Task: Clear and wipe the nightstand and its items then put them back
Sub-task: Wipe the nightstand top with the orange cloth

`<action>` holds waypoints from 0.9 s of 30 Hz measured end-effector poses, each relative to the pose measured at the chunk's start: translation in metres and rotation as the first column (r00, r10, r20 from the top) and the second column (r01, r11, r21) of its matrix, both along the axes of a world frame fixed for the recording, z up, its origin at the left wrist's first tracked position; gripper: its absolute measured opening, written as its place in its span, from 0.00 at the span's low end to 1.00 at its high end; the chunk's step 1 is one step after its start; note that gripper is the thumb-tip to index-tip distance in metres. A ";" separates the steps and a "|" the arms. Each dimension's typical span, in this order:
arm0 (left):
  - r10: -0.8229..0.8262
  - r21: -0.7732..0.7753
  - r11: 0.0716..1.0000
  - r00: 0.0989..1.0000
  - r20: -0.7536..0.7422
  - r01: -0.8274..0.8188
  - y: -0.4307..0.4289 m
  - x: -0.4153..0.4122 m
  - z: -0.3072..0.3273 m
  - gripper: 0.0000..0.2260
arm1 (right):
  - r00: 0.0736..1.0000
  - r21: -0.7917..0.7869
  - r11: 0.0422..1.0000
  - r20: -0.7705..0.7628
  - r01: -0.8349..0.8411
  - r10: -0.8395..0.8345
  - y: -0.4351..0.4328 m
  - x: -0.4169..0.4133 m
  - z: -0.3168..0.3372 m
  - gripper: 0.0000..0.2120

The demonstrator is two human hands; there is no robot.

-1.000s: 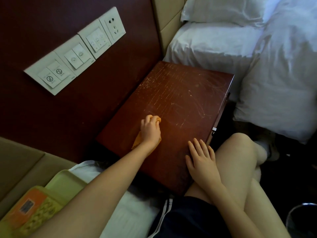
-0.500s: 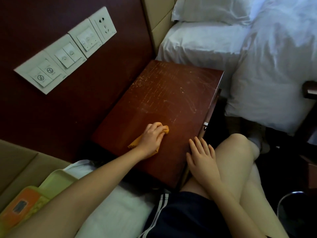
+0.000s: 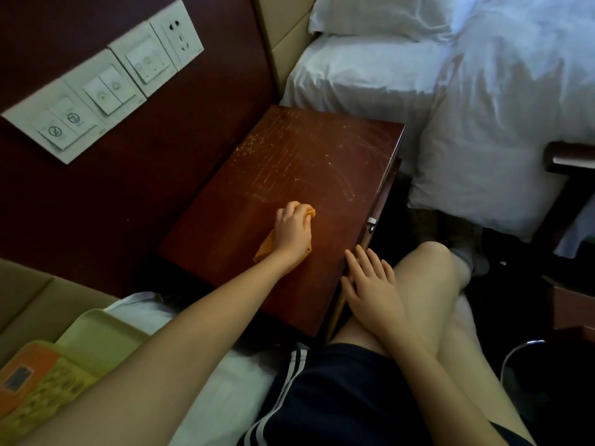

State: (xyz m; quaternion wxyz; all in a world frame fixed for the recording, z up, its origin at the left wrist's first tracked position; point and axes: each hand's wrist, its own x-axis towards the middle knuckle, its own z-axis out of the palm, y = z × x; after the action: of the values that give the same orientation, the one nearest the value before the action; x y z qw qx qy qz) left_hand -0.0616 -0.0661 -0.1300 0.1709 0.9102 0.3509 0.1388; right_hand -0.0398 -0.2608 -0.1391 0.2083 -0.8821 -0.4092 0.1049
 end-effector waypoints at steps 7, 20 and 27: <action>-0.318 0.022 0.948 0.948 0.036 0.317 -0.002 -0.051 -0.002 0.12 | 1.000 -0.022 1.000 -0.002 -0.010 0.010 0.003 -0.002 0.000 0.25; -0.065 0.033 0.997 0.998 -0.013 0.065 -0.023 0.005 0.001 0.13 | 1.000 -0.027 0.999 -0.007 0.024 -0.024 0.000 -0.002 0.004 0.25; -0.428 0.012 0.904 0.903 -0.026 0.428 -0.017 -0.045 0.001 0.13 | 0.999 -0.012 0.999 -0.015 0.036 -0.036 0.000 -0.002 0.002 0.26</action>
State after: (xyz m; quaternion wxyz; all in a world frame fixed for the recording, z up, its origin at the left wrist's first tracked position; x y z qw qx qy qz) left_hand -0.1065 -0.0831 -0.1287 0.1850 0.9680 0.1433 0.0905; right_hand -0.0415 -0.2606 -0.1368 0.2082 -0.8897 -0.3912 0.1102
